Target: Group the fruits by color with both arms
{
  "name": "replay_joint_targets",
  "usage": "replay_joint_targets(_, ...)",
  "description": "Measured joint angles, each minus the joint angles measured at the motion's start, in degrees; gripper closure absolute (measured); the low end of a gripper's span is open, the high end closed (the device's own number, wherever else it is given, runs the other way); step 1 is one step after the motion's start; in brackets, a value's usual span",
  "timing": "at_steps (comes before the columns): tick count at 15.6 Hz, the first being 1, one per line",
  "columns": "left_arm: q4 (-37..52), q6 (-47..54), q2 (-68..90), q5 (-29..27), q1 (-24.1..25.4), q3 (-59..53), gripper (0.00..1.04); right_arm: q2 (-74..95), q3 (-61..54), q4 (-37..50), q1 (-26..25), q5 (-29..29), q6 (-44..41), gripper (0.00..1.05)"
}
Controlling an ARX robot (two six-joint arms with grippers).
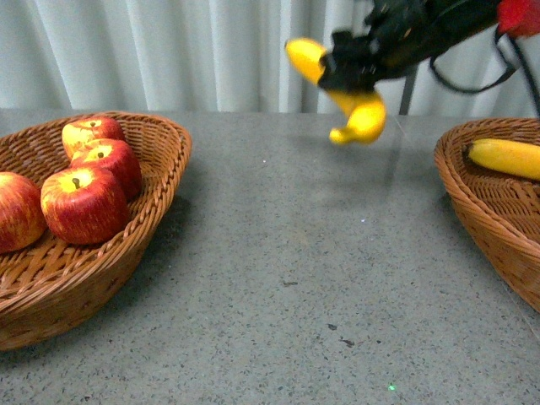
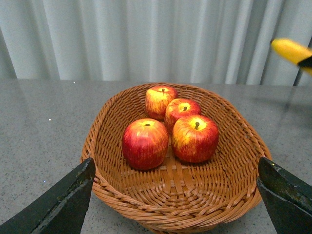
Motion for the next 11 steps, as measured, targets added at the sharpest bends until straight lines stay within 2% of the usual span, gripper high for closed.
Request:
replay_joint_targets(2, 0.02, 0.0, 0.0, 0.0, 0.0, 0.0, 0.07, -11.21, -9.27, 7.45, -5.75, -6.23, 7.45, 0.72)
replay_joint_targets(4, 0.02, 0.0, 0.0, 0.0, 0.0, 0.0, 0.07, -18.71, -17.79, 8.44, -13.07, -8.2, 8.33, 0.72)
replay_joint_targets(8, 0.02, 0.0, 0.0, -0.02, 0.0, 0.0, 0.07, -22.45, -31.76, 7.04, -23.71, -7.74, -3.1, 0.72)
replay_joint_targets(11, 0.02, 0.0, 0.0, 0.0, 0.0, 0.0, 0.07, -27.36, -38.99, 6.91, -27.19, -7.67, -10.54, 0.72)
